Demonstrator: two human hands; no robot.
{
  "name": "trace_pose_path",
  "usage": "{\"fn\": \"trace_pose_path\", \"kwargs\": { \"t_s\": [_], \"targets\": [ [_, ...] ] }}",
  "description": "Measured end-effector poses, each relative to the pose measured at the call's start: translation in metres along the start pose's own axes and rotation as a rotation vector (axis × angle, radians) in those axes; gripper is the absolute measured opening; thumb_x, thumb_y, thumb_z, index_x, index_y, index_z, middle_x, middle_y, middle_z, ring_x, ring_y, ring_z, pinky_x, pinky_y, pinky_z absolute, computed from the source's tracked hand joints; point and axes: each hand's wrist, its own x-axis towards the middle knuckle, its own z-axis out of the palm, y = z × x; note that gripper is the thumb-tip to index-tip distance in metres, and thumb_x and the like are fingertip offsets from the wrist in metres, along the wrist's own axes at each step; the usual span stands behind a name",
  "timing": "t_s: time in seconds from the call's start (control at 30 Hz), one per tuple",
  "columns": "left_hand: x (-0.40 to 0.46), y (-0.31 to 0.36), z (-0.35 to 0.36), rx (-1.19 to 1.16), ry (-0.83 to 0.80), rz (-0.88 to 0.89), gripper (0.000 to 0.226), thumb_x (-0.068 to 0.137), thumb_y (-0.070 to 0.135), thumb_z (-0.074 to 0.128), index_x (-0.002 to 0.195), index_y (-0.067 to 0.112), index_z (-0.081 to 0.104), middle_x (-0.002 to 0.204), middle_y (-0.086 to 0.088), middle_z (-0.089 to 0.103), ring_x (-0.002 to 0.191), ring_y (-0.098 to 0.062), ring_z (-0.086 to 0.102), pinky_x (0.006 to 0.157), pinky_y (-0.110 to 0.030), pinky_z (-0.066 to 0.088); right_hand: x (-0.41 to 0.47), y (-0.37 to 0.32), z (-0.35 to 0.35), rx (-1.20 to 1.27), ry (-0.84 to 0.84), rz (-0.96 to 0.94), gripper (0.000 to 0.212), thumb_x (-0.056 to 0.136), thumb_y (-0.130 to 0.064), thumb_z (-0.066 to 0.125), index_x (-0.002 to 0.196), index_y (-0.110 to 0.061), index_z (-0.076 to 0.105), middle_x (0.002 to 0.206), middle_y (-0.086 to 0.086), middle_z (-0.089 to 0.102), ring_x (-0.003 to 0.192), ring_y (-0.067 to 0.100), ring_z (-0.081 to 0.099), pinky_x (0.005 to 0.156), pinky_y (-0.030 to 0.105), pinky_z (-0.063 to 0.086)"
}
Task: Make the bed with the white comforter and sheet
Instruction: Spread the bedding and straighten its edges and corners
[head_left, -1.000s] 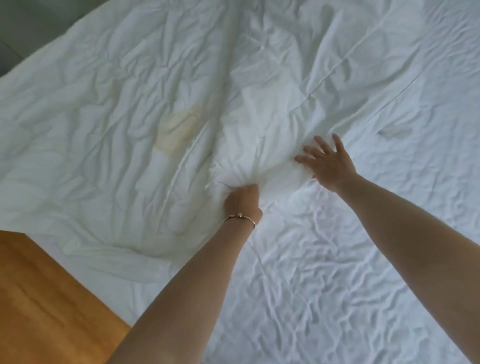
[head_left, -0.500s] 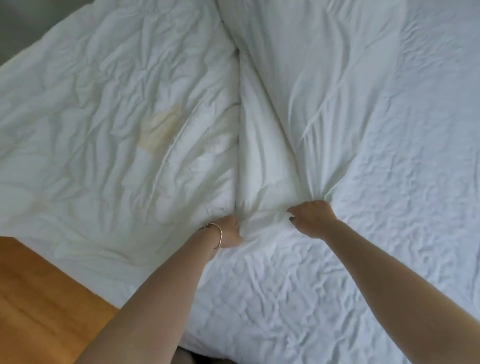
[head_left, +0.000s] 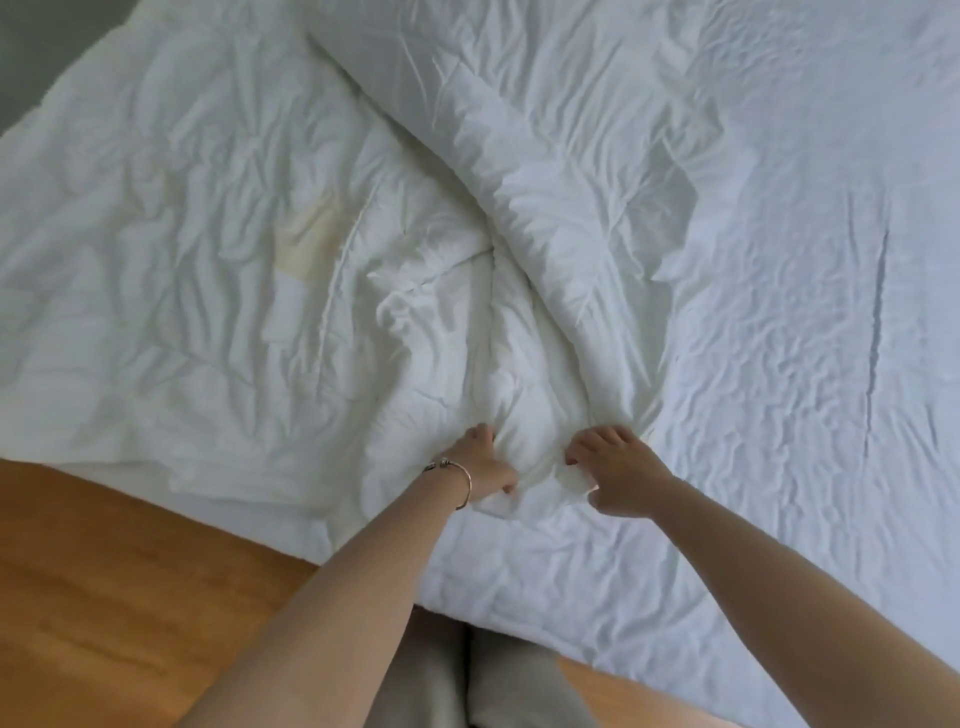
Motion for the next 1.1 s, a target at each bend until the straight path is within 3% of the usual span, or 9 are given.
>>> {"fn": "trace_pose_path", "kwargs": {
  "t_s": [0.17, 0.33, 0.53, 0.67, 0.73, 0.83, 0.9, 0.97, 1.1],
  "targets": [
    [0.010, 0.045, 0.009, 0.003, 0.307, 0.249, 0.067, 0.081, 0.028, 0.060, 0.140, 0.019, 0.030, 0.141, 0.001, 0.030, 0.128, -0.021, 0.036, 0.103, -0.036, 0.036, -0.007, 0.051, -0.020, -0.137, 0.341, 0.111, 0.082, 0.049, 0.004, 0.072, 0.129, -0.013, 0.059, 0.140, 0.007, 0.051, 0.130, 0.031, 0.048, 0.110, 0.044, 0.034],
    [0.043, 0.124, 0.023, 0.049, 0.437, 0.455, 0.082, 0.081, 0.039, 0.065, 0.149, 0.020, 0.023, 0.155, -0.003, 0.019, 0.143, -0.023, 0.017, 0.114, -0.035, 0.024, 0.016, 0.132, -0.056, -0.111, 0.292, 0.221, 0.091, 0.082, 0.004, 0.055, 0.156, -0.015, 0.005, 0.163, 0.002, 0.009, 0.150, 0.021, 0.008, 0.120, 0.036, 0.013],
    [0.106, 0.222, 0.042, 0.232, 0.441, -0.001, 0.122, 0.072, 0.067, 0.063, 0.150, 0.022, -0.019, 0.157, -0.016, -0.024, 0.142, -0.033, -0.029, 0.108, -0.068, -0.004, 0.060, 0.215, -0.078, -0.291, 0.254, 0.097, 0.094, 0.085, -0.003, 0.054, 0.155, -0.032, -0.002, 0.163, -0.005, -0.011, 0.150, 0.023, -0.004, 0.121, 0.046, 0.004],
    [0.138, 0.236, 0.046, 0.354, 0.355, -0.185, 0.113, 0.076, 0.042, 0.066, 0.150, 0.026, -0.018, 0.158, -0.020, -0.013, 0.143, -0.040, -0.021, 0.102, -0.074, -0.004, 0.094, 0.251, -0.085, -0.303, 0.242, 0.068, 0.110, 0.085, -0.016, 0.068, 0.152, -0.035, -0.017, 0.162, -0.007, -0.015, 0.150, 0.024, -0.007, 0.120, 0.050, 0.005],
    [0.149, 0.232, 0.044, 0.308, 0.397, -0.158, 0.091, 0.079, 0.025, 0.062, 0.151, 0.026, 0.006, 0.157, -0.014, 0.012, 0.148, -0.027, 0.000, 0.105, -0.072, -0.004, 0.110, 0.263, -0.087, -0.367, 0.200, 0.047, 0.128, 0.077, -0.038, 0.078, 0.149, -0.028, -0.027, 0.162, -0.007, -0.016, 0.150, 0.023, -0.010, 0.119, 0.051, 0.002],
    [0.153, 0.223, 0.033, -0.062, 0.607, -0.127, 0.044, 0.076, 0.006, 0.052, 0.116, 0.026, 0.058, 0.104, 0.001, 0.062, 0.117, -0.018, 0.052, 0.117, -0.050, -0.005, 0.134, 0.282, -0.099, -0.433, 0.196, 0.002, 0.121, 0.073, -0.057, 0.075, 0.153, -0.034, -0.013, 0.160, -0.005, -0.025, 0.148, 0.024, -0.018, 0.118, 0.055, -0.006],
    [0.151, 0.215, 0.022, -0.302, 0.682, -0.160, 0.023, 0.073, 0.005, 0.050, 0.082, 0.021, 0.064, 0.073, -0.001, 0.063, 0.097, -0.029, 0.060, 0.116, -0.038, 0.017, 0.146, 0.293, -0.116, -0.453, 0.246, -0.075, 0.101, 0.071, -0.064, 0.071, 0.152, -0.044, 0.013, 0.161, -0.004, -0.023, 0.148, 0.024, -0.020, 0.117, 0.055, -0.010],
    [0.148, 0.204, 0.011, -0.580, 0.686, -0.168, 0.021, 0.072, 0.006, 0.049, 0.077, 0.013, 0.068, 0.073, -0.007, 0.067, 0.085, -0.030, 0.063, 0.087, -0.030, 0.046, 0.153, 0.301, -0.134, -0.478, 0.258, -0.147, 0.086, 0.072, -0.070, 0.065, 0.146, -0.045, 0.031, 0.164, -0.005, -0.007, 0.149, 0.022, -0.014, 0.116, 0.053, -0.013],
    [0.132, 0.184, -0.006, -0.744, 0.527, -0.144, 0.028, 0.079, -0.010, 0.041, 0.069, 0.006, 0.061, 0.059, 0.000, 0.054, 0.062, -0.020, 0.053, 0.050, -0.021, 0.041, 0.148, 0.287, -0.141, -0.413, 0.157, -0.169, 0.059, 0.087, -0.067, 0.049, 0.137, -0.037, 0.045, 0.137, -0.009, 0.054, 0.132, 0.016, 0.045, 0.117, 0.041, 0.015]
  ]
}}
